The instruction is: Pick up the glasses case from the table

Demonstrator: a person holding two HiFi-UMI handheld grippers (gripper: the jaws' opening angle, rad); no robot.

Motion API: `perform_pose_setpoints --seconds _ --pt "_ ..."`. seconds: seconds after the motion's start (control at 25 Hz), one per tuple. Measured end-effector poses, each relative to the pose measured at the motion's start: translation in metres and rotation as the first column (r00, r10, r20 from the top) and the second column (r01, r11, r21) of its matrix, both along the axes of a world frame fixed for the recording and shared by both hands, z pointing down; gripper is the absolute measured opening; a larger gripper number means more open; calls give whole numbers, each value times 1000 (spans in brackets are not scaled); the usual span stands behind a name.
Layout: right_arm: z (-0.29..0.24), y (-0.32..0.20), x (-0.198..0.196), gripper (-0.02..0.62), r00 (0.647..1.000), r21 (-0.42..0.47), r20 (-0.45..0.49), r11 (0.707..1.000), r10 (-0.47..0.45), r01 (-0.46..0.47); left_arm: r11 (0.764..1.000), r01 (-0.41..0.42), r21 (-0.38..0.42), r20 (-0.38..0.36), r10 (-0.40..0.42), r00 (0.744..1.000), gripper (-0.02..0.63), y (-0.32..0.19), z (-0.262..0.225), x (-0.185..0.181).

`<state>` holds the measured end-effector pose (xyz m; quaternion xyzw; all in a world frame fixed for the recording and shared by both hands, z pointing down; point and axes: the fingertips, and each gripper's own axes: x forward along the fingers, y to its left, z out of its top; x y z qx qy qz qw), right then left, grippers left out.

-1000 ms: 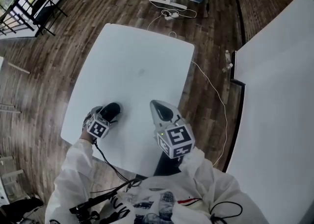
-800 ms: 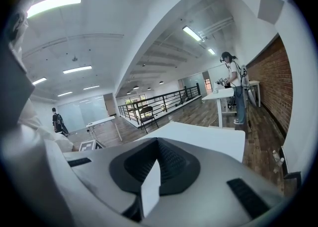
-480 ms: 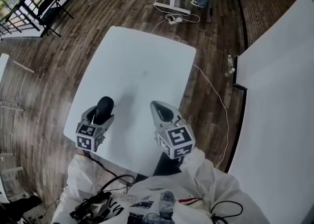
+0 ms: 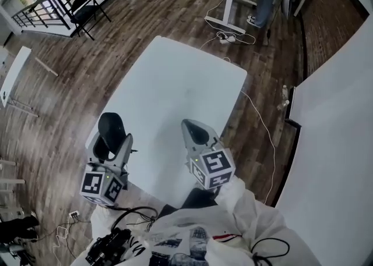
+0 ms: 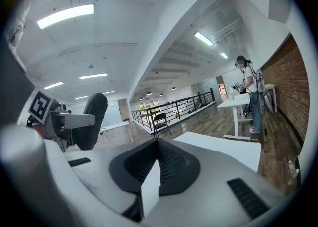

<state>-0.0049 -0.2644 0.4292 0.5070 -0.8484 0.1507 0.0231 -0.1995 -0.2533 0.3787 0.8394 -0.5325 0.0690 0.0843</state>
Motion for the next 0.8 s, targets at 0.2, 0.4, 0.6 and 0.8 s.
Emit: perform_pose_setpoints --seconds 0.2,0.4,0.6,0.8 --pt "-18 6 -11 6 999 39 0 999 -35 35 1000 20 19 10 -20 1000 367 18 -9 -3" --pt "-33 11 -16 6 998 67 7 996 -61 60 997 58 47 18 -59 998 367 30 -20 -8" --pt "-42 15 -15 5 998 89 5 994 -69 68 997 56 55 27 -58 998 367 35 -24 -5" --pt "-46 23 -17 2 996 115 -33 990 -77 80 997 55 55 19 -56 998 367 41 -22 -4"
